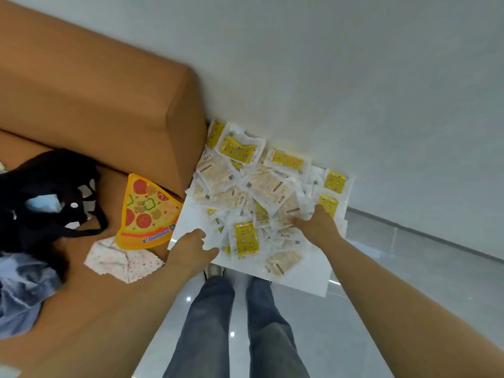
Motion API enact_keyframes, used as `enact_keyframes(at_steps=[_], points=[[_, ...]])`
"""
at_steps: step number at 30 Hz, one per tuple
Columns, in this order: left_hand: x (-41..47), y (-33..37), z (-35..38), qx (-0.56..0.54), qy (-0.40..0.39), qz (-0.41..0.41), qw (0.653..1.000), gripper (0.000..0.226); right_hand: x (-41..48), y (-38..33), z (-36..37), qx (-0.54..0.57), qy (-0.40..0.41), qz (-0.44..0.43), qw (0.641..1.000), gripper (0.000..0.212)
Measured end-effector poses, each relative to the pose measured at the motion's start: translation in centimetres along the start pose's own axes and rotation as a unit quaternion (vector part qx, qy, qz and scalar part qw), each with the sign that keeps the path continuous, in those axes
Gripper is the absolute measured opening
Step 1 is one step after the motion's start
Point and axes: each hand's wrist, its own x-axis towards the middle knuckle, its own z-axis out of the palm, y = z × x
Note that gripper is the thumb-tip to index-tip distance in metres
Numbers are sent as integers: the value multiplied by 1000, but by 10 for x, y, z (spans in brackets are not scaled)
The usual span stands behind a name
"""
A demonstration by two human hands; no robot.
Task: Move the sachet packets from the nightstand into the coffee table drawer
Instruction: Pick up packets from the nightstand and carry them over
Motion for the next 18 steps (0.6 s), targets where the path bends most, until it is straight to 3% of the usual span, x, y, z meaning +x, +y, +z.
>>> enact_keyframes(at_steps=[4, 10, 16, 18], points=[[17, 0, 25, -49, 13, -45, 998, 67, 23, 7, 13, 64, -21, 20, 998, 75], [35, 13, 63, -71, 25, -66, 995, 72, 39, 11, 28, 95, 56, 35, 993, 54], [49, 30, 81, -77, 86, -143, 983, 84, 55, 16, 35, 122, 44, 42, 991, 50], [52, 33, 84, -87, 90, -155, 980, 84, 56, 19, 36, 136, 40, 29, 990, 37]])
